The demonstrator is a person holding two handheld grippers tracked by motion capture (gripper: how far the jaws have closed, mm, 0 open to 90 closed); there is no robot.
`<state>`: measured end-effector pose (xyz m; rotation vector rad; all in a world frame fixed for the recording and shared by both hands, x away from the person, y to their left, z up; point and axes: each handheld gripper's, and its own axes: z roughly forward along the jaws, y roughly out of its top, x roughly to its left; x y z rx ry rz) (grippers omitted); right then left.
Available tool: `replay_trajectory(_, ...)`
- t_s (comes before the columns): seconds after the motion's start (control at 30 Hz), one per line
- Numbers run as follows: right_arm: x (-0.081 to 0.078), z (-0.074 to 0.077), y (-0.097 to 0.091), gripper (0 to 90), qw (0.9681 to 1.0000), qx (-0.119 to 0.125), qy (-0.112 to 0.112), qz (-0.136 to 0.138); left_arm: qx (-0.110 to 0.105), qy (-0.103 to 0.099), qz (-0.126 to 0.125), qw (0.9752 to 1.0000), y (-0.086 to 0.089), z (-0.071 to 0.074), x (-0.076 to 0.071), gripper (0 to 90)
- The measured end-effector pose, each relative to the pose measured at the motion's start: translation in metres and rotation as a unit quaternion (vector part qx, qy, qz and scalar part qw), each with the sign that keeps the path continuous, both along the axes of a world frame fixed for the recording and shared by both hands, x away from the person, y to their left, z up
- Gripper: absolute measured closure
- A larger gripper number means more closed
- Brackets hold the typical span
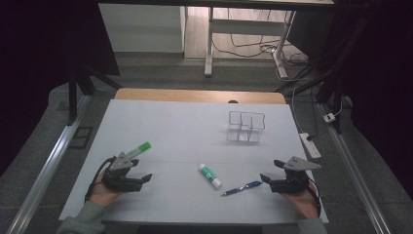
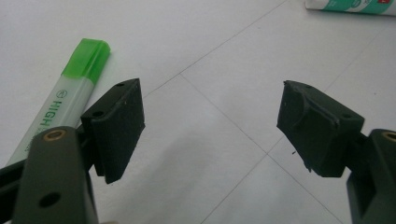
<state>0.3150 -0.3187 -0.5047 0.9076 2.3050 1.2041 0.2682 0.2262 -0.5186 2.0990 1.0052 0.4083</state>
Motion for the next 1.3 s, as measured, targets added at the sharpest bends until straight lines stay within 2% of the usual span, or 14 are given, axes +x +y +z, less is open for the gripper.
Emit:
replay_trajectory(1.1,0.0047,0.0004,0.0053,20.7,1.0,-0.004,0.004,0.003,0.003,-0.002,0.005,1.0,0.0017,-0.0021,-0.0001,22.2)
replay_trajectory(1.3,0.0094,0.004,0.0055,23.0,0.9999,-0.002,0.008,-0.01,0.006,0.0,0.004,1.0,0.0006,-0.0029,0.0007,22.2)
